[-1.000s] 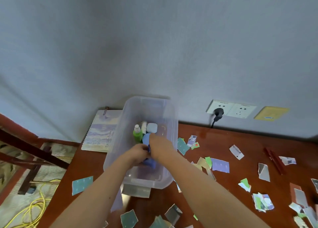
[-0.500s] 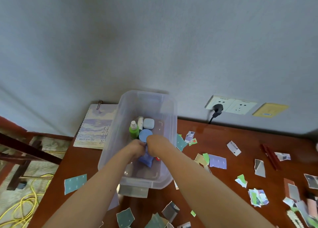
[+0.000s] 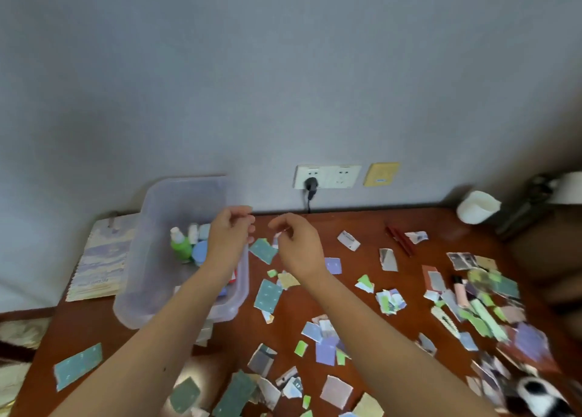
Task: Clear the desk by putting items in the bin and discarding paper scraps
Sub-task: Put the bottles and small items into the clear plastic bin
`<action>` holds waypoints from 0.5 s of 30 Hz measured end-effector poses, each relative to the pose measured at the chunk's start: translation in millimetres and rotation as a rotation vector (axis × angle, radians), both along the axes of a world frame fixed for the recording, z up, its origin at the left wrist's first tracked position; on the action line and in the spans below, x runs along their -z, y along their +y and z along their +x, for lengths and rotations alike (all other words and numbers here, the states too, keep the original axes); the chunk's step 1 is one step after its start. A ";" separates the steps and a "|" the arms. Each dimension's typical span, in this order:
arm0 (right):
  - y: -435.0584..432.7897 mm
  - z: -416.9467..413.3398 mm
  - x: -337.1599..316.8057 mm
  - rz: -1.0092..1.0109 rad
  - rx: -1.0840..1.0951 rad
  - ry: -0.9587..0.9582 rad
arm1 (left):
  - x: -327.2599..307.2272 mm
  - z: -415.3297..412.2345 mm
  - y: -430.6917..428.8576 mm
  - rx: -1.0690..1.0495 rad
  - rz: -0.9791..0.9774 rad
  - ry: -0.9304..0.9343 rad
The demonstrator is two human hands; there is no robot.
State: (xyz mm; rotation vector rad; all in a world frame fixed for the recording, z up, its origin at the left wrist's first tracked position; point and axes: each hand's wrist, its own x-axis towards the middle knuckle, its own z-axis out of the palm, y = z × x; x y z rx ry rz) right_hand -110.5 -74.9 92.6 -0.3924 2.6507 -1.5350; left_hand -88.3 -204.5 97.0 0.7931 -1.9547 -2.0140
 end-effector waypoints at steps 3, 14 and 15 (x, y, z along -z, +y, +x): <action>51.6 4.3 3.1 0.010 0.104 -0.039 | -5.6 -7.7 54.0 0.123 0.040 0.023; 241.4 -6.8 20.7 0.050 0.329 -0.163 | 13.7 -34.3 237.5 0.374 0.016 -0.069; 256.5 -9.2 22.6 0.058 0.335 -0.168 | 16.7 -38.7 252.9 0.390 0.017 -0.087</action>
